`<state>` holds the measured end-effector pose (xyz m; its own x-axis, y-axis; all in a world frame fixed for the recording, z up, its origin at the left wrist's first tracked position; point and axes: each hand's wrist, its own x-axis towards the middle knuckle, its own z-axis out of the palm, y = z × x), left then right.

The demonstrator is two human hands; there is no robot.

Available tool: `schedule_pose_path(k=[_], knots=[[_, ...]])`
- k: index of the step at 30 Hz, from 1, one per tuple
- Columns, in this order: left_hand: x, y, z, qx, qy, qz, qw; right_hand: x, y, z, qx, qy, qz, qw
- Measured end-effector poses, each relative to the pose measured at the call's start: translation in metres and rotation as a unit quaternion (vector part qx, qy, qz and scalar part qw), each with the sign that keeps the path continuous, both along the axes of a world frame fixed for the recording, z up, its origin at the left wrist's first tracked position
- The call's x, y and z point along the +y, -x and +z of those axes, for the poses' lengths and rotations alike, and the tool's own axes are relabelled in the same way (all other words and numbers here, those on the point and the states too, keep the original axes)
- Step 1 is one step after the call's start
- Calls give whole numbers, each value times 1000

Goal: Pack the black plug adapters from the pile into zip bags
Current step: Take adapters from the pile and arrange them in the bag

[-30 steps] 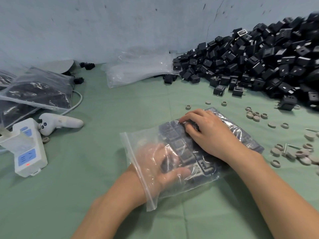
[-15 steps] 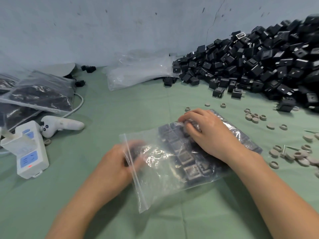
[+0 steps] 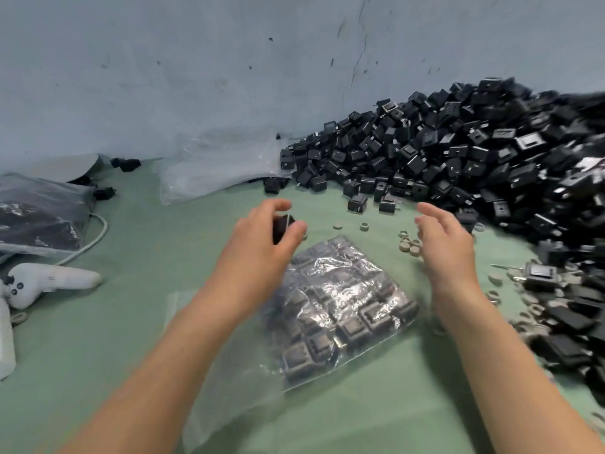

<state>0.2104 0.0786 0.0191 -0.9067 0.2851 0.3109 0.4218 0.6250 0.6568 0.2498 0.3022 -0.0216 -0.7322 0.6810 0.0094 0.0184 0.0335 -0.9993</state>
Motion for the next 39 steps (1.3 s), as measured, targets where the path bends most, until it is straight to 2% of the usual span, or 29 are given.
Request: schedule_pose_path(k=[2,4,7,9,13,19,23,29,37,39], knots=[[51,28,2,-2,85,-32,996,16,3,-4,-8,152,-26,988],[93,58,-3,-21,138,-53,989,28,7,-6,16,276,-31,961],[140,101,-23,-59,172,-72,981,38,15,-10,37,350,-25,936],[165,122,-39,-62,185,-75,978,43,22,-10,44,366,-16,930],[197,146,-65,-1,269,-38,962,57,31,-13,62,407,-11,911],[224,177,-71,-30,266,11,964,68,38,-19,71,429,3,901],[232,170,-75,41,249,39,967,70,40,-18,70,432,-3,899],[222,157,-81,107,290,23,951,65,39,-15,69,424,-19,903],[223,155,-75,104,343,44,933,62,33,-13,58,415,-27,908],[221,156,-68,83,324,37,942,64,33,-11,54,410,-32,910]])
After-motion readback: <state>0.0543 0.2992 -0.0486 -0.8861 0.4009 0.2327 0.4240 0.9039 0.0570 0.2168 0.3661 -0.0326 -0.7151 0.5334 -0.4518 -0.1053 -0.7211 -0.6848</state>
